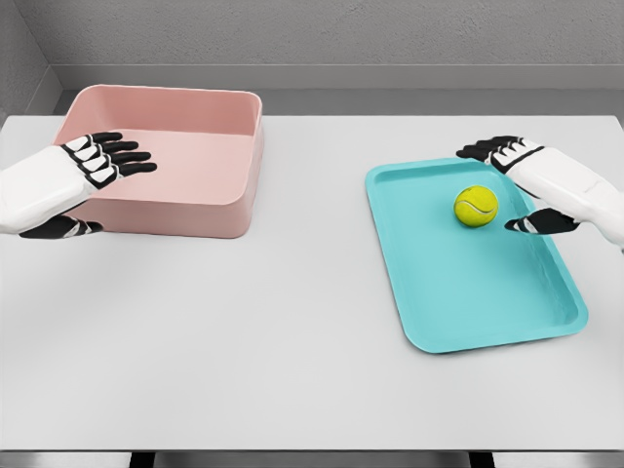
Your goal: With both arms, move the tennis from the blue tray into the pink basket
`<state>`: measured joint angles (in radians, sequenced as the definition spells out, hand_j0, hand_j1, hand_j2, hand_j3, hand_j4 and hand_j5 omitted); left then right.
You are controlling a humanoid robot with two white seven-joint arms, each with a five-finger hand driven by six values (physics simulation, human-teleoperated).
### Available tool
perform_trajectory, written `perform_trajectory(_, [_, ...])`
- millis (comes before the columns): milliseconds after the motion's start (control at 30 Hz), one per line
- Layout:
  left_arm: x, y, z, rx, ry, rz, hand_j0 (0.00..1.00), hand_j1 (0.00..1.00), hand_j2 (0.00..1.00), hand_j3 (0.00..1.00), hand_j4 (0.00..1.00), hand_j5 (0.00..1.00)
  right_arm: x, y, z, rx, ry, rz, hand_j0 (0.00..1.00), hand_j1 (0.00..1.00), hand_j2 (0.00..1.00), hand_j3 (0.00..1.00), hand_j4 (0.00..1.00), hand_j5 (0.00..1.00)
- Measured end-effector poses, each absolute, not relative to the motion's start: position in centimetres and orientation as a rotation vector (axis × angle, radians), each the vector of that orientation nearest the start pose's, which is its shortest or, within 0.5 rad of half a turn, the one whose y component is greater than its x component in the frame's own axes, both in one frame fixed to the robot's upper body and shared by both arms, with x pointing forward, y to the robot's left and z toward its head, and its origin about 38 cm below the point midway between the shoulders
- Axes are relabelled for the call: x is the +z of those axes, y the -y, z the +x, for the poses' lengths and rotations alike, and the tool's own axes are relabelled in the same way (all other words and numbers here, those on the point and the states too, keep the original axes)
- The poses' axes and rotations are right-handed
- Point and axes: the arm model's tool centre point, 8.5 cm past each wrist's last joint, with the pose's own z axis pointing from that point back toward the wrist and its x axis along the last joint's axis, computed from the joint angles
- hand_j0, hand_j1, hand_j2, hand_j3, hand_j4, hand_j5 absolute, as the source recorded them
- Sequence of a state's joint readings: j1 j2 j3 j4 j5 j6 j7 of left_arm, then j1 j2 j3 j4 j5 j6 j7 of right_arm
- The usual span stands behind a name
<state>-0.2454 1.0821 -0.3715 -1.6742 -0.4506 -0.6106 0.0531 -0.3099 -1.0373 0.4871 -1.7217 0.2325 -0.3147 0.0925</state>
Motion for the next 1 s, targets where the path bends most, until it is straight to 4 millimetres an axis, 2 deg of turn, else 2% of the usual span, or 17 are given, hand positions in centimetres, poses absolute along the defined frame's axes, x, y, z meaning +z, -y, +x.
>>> perform_trajectory(133, [24.4, -36.1, 36.0, 2.525, -2.445, -0.906, 1.0, 1.0, 1.0, 1.0, 1.0, 1.0, 22.5, 34.3, 37.9, 1.61, 1.608, -0.549, 1.0, 1.0, 1.0, 1.0, 1.0, 1.0])
perform_trajectory(267, [24.4, -36.1, 36.0, 2.526, -2.443, -0.907, 1.0, 1.0, 1.0, 1.0, 1.0, 1.0, 21.1, 35.2, 38.6, 1.561, 1.509, -0.586, 1.0, 1.0, 1.0, 1.0, 1.0, 1.0])
perform_trajectory(300, [24.4, -36.1, 36.0, 2.527, -2.442, -0.907, 1.0, 1.0, 1.0, 1.0, 1.0, 1.0, 21.8, 35.2, 39.3, 1.564, 1.496, -0.605, 1.0, 1.0, 1.0, 1.0, 1.0, 1.0])
perform_trajectory(333, [24.5, -36.2, 36.0, 2.526, -2.442, -0.909, 1.0, 1.0, 1.0, 1.0, 1.0, 1.0, 22.7, 34.9, 40.1, 1.57, 1.473, -0.624, 1.0, 1.0, 1.0, 1.0, 1.0, 1.0])
perform_trajectory(433, [24.4, -36.2, 36.0, 2.528, -2.442, -0.908, 1.0, 1.0, 1.0, 1.0, 1.0, 1.0, 21.9, 33.9, 41.1, 1.601, 1.321, -0.569, 1.0, 1.0, 1.0, 1.0, 1.0, 1.0])
perform_trajectory(533, [24.4, -36.2, 36.0, 2.53, -2.436, -0.91, 1.0, 1.0, 1.0, 1.0, 1.0, 1.0, 22.7, 32.6, 43.0, 1.61, 1.219, -0.545, 1.0, 1.0, 1.0, 1.0, 1.0, 1.0])
perform_trajectory(733, [24.4, -36.2, 36.0, 2.533, -2.432, -0.912, 1.0, 1.0, 1.0, 1.0, 1.0, 1.0, 19.5, 31.6, 44.2, 1.59, 1.036, -0.462, 1.0, 1.0, 1.0, 1.0, 1.0, 1.0])
perform_trajectory(900, [24.5, -36.2, 36.0, 2.531, -2.43, -0.914, 1.0, 1.0, 1.0, 1.0, 1.0, 1.0, 18.7, 32.2, 45.1, 1.519, 0.954, -0.473, 1.0, 1.0, 1.0, 1.0, 1.0, 1.0])
perform_trajectory(1000, [24.5, -36.2, 36.0, 2.531, -2.43, -0.914, 1.0, 1.0, 1.0, 1.0, 1.0, 1.0, 19.1, 32.1, 45.8, 1.494, 0.938, -0.49, 1.0, 1.0, 1.0, 1.0, 1.0, 1.0])
